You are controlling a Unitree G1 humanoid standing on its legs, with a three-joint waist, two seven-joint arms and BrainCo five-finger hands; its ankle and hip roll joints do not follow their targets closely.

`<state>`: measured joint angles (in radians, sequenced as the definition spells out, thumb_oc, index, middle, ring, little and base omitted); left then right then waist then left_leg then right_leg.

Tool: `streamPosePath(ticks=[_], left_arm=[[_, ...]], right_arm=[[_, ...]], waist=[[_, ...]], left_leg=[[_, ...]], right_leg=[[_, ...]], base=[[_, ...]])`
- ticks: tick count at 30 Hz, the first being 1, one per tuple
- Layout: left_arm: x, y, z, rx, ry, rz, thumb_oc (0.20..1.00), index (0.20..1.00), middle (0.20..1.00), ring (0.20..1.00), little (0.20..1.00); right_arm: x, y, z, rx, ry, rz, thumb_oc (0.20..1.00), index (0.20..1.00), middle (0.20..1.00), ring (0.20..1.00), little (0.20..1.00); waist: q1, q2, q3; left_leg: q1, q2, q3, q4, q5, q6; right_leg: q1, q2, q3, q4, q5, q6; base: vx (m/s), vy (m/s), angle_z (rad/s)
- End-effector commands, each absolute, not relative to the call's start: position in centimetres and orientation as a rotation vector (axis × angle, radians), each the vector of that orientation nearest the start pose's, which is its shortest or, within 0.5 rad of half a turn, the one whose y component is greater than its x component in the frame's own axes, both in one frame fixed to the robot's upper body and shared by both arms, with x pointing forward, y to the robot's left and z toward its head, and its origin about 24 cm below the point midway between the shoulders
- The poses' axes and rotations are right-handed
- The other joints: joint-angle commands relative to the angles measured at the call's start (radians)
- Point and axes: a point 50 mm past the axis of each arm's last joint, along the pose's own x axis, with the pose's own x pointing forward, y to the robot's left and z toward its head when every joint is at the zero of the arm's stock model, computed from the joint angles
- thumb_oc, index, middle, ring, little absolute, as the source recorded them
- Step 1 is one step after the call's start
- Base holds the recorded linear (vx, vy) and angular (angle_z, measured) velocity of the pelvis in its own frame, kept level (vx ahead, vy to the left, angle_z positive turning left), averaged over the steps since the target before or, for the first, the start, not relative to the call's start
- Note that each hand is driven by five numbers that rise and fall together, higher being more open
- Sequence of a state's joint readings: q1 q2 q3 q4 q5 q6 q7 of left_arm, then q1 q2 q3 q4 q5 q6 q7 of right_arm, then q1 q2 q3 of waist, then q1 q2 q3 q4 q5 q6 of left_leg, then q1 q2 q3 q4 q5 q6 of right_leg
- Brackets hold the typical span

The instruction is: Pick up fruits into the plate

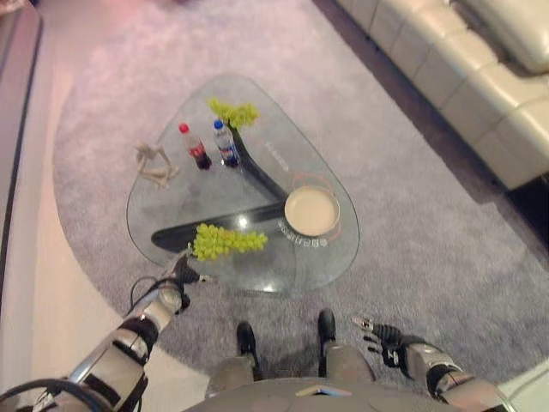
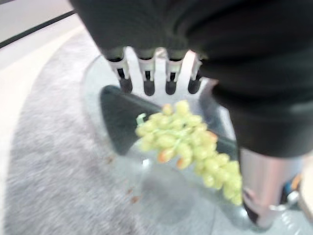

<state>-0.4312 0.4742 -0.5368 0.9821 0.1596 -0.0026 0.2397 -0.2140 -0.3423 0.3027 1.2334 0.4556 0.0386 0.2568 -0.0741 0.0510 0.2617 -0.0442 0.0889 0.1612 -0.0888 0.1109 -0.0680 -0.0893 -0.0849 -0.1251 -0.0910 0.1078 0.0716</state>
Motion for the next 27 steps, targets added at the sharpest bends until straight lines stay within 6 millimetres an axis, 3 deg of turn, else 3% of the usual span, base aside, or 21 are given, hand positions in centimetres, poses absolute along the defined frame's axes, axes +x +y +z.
streamPosePath(ticks=[1,5,12,20,27], left_arm=[[32.2,26.0,0.7,1.130,0.366,0.051,1.000,1.000,1.000,1.000,1.000],[34.8,25.7,3.9,1.229,0.304,0.114,1.000,1.000,1.000,1.000,1.000],[37.5,25.0,8.0,1.423,0.238,0.186,1.000,1.000,1.000,1.000,1.000],[38.2,28.1,11.9,1.644,0.296,0.358,1.000,1.000,1.000,1.000,1.000],[38.0,29.2,12.9,1.775,0.332,0.479,1.000,1.000,1.000,1.000,1.000]], right_arm=[[20.2,-23.2,-11.8,0.064,0.946,0.045,1.000,1.000,1.000,1.000,1.000],[23.5,-22.3,-10.0,0.084,0.839,0.045,1.000,1.000,1.000,1.000,1.000],[27.8,-20.4,-7.2,0.096,0.719,0.052,1.000,1.000,1.000,1.000,1.000],[26.2,-22.3,-7.0,0.090,0.617,0.105,1.000,1.000,1.000,1.000,1.000],[27.0,-22.1,-6.3,0.136,0.570,0.106,1.000,1.000,1.000,1.000,1.000]], waist=[[-0.018,-0.021,0.081],[-0.034,-0.023,0.154],[-0.058,-0.025,0.236],[-0.115,-0.064,0.258],[-0.123,-0.084,0.258]], left_leg=[[-0.030,-0.041,-0.017,0.017,-0.025,0.037],[-0.100,-0.047,-0.022,0.024,-0.004,0.027],[-0.191,-0.056,-0.019,0.050,0.017,0.013],[-0.326,-0.037,0.009,0.085,0.038,-0.004],[-0.397,-0.022,0.008,0.100,0.057,-0.022]], right_leg=[[-0.050,0.042,0.048,0.100,-0.019,-0.010],[-0.124,0.049,0.053,0.111,-0.003,-0.011],[-0.224,0.052,0.051,0.129,0.022,-0.008],[-0.369,0.063,0.073,0.162,0.040,0.002],[-0.438,0.062,0.072,0.180,0.046,0.003]], base=[[-0.09,-0.041,-0.01],[-0.17,-0.039,0.00],[-0.11,-0.011,-0.01],[-0.11,-0.012,-0.07],[-0.04,-0.023,-0.05]])
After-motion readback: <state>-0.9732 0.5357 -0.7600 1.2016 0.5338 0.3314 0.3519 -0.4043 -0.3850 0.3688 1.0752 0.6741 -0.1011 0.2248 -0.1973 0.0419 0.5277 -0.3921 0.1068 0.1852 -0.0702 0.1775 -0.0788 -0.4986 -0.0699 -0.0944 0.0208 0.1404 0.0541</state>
